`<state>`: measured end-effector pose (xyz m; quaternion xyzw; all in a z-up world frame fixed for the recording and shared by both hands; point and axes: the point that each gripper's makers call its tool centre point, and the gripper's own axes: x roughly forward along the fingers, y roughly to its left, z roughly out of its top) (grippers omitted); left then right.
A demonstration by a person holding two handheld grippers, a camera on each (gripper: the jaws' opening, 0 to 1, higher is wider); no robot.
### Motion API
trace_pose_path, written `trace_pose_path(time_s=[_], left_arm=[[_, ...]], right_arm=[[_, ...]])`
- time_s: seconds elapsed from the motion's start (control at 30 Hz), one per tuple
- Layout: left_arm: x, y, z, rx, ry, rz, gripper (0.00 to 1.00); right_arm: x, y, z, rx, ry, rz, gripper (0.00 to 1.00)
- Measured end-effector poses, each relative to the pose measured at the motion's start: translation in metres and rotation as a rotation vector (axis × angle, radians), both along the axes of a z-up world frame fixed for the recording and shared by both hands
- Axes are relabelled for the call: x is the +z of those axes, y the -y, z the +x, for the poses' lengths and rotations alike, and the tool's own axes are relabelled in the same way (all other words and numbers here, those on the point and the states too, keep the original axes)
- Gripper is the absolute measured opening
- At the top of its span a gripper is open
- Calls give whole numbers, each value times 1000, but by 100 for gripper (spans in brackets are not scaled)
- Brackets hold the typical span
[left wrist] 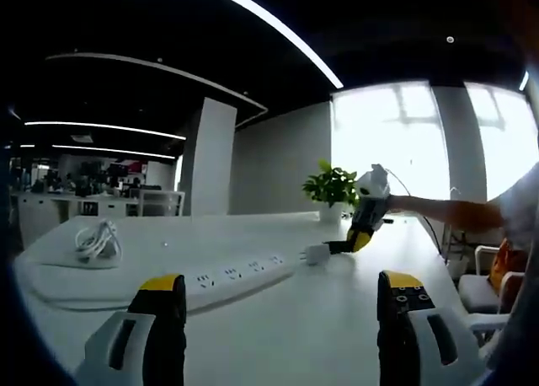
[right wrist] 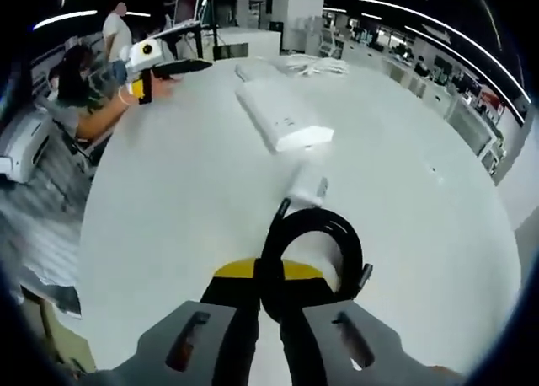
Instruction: Straighten the power strip on the desk, plug the charger into it
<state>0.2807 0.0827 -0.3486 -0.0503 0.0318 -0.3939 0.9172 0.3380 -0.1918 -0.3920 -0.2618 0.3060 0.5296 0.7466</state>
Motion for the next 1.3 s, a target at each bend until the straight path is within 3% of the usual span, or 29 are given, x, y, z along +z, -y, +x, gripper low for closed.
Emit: trace_pose_path(time_s=[0.17, 0.4, 0.63, 0.97, 1.3], left_arm=[[1, 1, 0, -1, 3, -2, 96], [2, 2, 1, 0, 4, -10, 96], [2, 6, 0, -8, 7, 3, 96], [6, 3, 1, -2, 12, 5, 96], [5, 9, 2, -19, 10, 24, 96]], right_arm=[[11, -8, 1, -10, 33, 89, 5], [34, -27, 2, -26, 144, 221, 5], [46, -44, 4, -9, 253, 237, 5], [67, -63, 4, -3, 338, 273, 4], [99, -90, -17, 84, 455, 351, 4]])
